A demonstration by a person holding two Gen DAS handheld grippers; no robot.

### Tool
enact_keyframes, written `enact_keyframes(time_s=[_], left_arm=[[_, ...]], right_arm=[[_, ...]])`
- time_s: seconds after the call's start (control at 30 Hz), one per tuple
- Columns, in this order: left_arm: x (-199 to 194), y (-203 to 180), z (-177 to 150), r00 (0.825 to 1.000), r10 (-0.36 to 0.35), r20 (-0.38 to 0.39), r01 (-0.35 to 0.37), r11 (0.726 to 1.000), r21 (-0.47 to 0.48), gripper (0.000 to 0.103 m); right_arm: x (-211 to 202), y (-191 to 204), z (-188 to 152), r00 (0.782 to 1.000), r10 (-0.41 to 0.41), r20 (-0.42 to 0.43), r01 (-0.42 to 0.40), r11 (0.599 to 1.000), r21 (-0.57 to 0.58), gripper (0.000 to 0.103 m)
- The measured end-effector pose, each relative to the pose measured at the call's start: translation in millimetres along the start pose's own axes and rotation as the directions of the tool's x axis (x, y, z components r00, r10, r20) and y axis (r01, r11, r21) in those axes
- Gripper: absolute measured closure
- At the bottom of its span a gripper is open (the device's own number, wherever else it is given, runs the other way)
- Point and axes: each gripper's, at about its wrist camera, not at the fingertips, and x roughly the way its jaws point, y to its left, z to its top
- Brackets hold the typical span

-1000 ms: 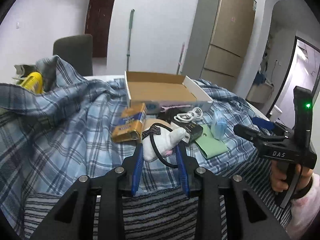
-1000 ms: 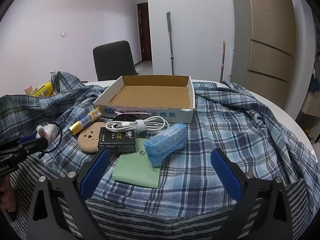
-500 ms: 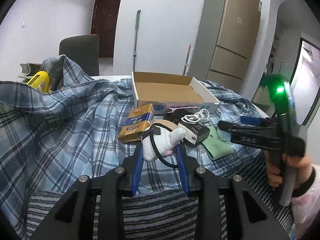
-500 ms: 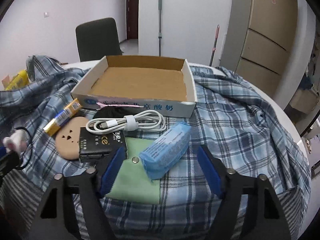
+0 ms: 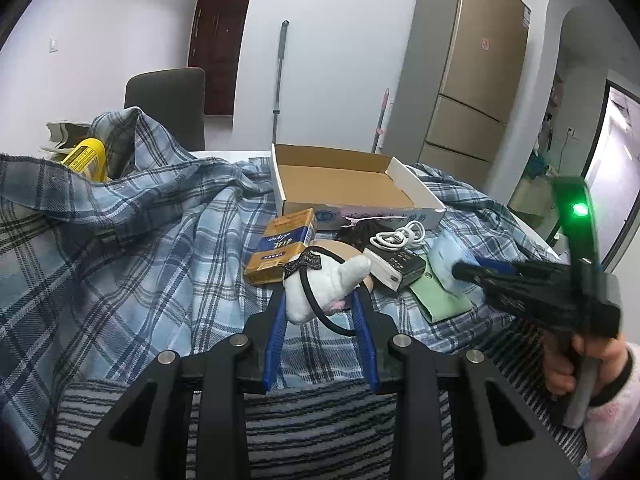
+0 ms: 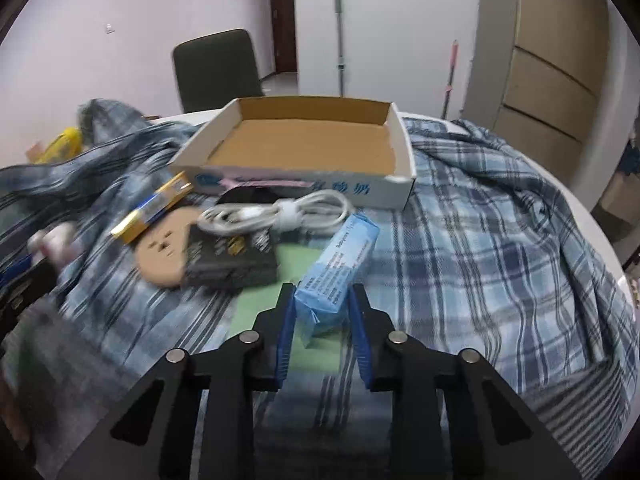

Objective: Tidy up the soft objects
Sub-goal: 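Grasp the blue wet-wipe pack with the right tool while the left holds the plush, then carry both items over the box and release them inside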

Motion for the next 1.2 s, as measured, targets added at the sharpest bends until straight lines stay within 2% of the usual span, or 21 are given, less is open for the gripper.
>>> enact_keyframes(time_s=[0.23,0.27,0.3,0.33,0.37,0.47,0.53,0.63,0.7,0.73,0.83,0.87,1.0,1.07,1.2], left_arm=[[0,-1,0,1.0,0.001,-0.006,-0.001,1.0,0.005,0.069],[0,-1,0,1.0,0.001,-0.008,-0.001,1.0,0.005,0.069],[0,-1,0,1.0,0.001,-0.009,-0.001,1.0,0.005,0.069],[1,-1,1,1.0,0.001,-0.009,-0.001,1.0,0.005,0.069],[1,-1,1,1.0,0.001,-0.009,-0.001,1.0,0.005,0.069],[0,-1,0,1.0,0.002,-0.008,-0.002,1.0,0.005,0.069],[0,-1,0,1.0,0.002,-0.007,-0.002,1.0,0.004,0.069],[1,-1,1,1.0,0.002,-0.004,-0.002,1.0,0.004,0.069],[0,-1,1,1.0,0.002,-0.004,-0.002,1.0,0.003,0.069],[0,-1,1,1.0,0.002,-0.004,-0.002,1.0,0.003,0.069],[0,-1,1,1.0,0.003,-0.002,-0.003,1.0,0.004,0.069],[-1,-1,1,1.0,0.003,0.0,-0.003,1.0,0.004,0.069],[-6,-2,1,1.0,-0.001,0.029,0.0,1.0,0.014,0.069],[-18,-2,2,0.997,-0.011,0.081,0.01,1.0,0.013,0.069],[-48,-5,10,0.977,-0.008,0.211,0.004,1.0,0.02,0.069]], right_arm=[[-42,4,-25,0.995,0.095,0.008,-0.095,0.995,-0.014,0.076],[-44,4,-27,0.995,0.095,0.004,-0.095,0.995,-0.01,0.059],[-45,5,-29,0.996,0.089,0.0,-0.089,0.996,-0.003,0.031],[-46,4,-29,0.996,0.089,0.013,-0.089,0.996,0.011,0.023],[-46,3,-29,0.996,0.085,0.029,-0.086,0.996,0.025,0.022],[-36,2,-25,0.997,0.071,0.02,-0.072,0.995,0.069,0.023],[-25,1,-21,0.999,0.035,0.011,-0.036,0.993,0.109,0.027],[-10,5,-21,1.0,-0.003,-0.002,0.004,0.994,0.106,0.046],[-2,6,-24,1.0,-0.008,-0.027,0.011,0.995,0.099,0.067],[0,6,-26,1.0,-0.007,-0.03,0.01,0.995,0.102,0.069],[-3,4,-28,1.0,0.006,-0.003,-0.006,0.994,0.105,0.071],[-8,4,-29,1.0,0.01,0.022,-0.012,0.995,0.104,0.074],[-27,8,-30,0.993,0.023,0.117,-0.032,0.997,0.074,0.076],[-37,11,-29,0.986,0.026,0.166,-0.036,0.998,0.058,0.077],[-65,14,-22,0.96,0.038,0.279,-0.045,0.999,0.02,0.077]])
